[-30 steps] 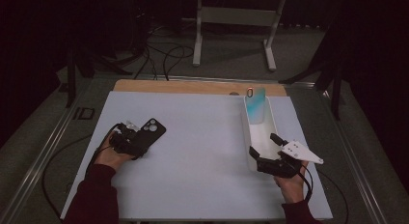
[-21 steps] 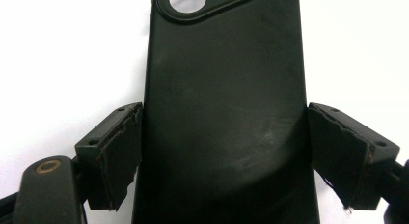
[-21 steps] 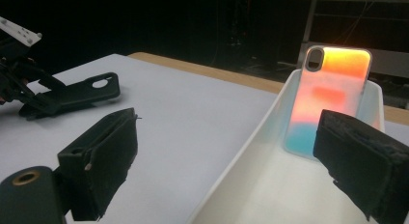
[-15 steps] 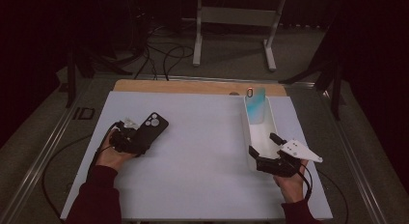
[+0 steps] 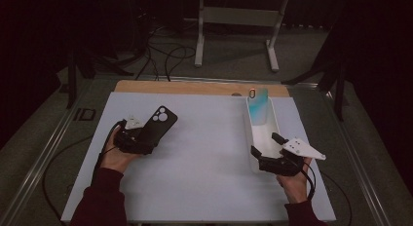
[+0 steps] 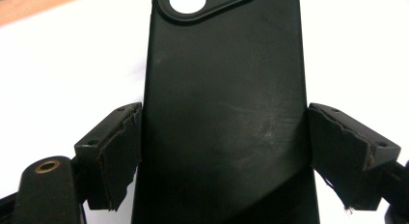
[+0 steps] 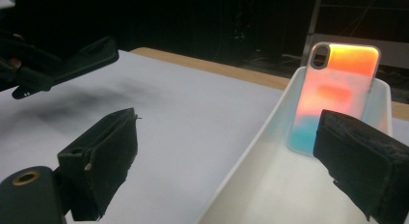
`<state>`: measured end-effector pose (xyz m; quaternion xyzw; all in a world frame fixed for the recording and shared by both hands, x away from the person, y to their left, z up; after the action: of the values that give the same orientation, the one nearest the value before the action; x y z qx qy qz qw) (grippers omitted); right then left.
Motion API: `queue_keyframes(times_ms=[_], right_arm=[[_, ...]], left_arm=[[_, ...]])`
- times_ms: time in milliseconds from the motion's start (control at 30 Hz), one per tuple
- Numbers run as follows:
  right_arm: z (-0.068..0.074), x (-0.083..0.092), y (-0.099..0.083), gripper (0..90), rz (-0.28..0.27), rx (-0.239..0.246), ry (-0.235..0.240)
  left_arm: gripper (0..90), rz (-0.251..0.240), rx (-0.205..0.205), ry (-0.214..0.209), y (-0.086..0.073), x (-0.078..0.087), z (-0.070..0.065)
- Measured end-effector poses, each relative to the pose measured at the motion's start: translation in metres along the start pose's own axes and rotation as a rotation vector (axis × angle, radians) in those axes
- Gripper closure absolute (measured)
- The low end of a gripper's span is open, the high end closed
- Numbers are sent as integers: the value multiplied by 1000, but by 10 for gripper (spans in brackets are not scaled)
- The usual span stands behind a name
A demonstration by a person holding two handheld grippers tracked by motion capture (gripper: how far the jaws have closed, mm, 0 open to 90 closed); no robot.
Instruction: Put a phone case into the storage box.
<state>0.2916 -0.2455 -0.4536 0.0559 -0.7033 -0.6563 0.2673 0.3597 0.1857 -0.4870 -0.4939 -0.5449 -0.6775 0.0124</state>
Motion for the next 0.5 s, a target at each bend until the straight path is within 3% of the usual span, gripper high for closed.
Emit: queue_keyframes(times_ms=[500], right_arm=[[1,-4,9,83,45,-32,71]], left_arm=[[162,-63,-130,-67,43,-7,-51]])
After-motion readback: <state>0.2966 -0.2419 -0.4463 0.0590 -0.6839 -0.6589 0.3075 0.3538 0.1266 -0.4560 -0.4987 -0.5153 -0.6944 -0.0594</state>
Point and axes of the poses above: each handheld gripper's, and its own axes: x roughly backward along the jaws, y roughly out of its top, z roughly to its left, the point moved 3 cm from there along -x, roughly forward along the jaws, and after that the axes turned 7 degrees about -y, right-handed, at the moved point
